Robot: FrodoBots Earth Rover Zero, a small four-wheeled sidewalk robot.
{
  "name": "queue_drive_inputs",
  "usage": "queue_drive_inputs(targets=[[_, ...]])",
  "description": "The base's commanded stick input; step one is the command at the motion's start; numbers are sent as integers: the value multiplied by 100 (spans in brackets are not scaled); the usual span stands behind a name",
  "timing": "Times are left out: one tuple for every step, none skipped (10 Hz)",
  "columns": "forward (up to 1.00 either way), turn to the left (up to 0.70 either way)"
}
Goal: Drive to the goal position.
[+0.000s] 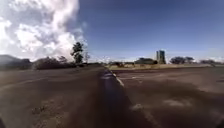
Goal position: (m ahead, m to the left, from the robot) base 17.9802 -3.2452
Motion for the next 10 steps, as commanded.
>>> queue_drive_inputs(targets=[[50,0],[50,0],[50,0],[50,0],[50,0],[50,0],[50,0],[50,0],[50,0],[50,0]])
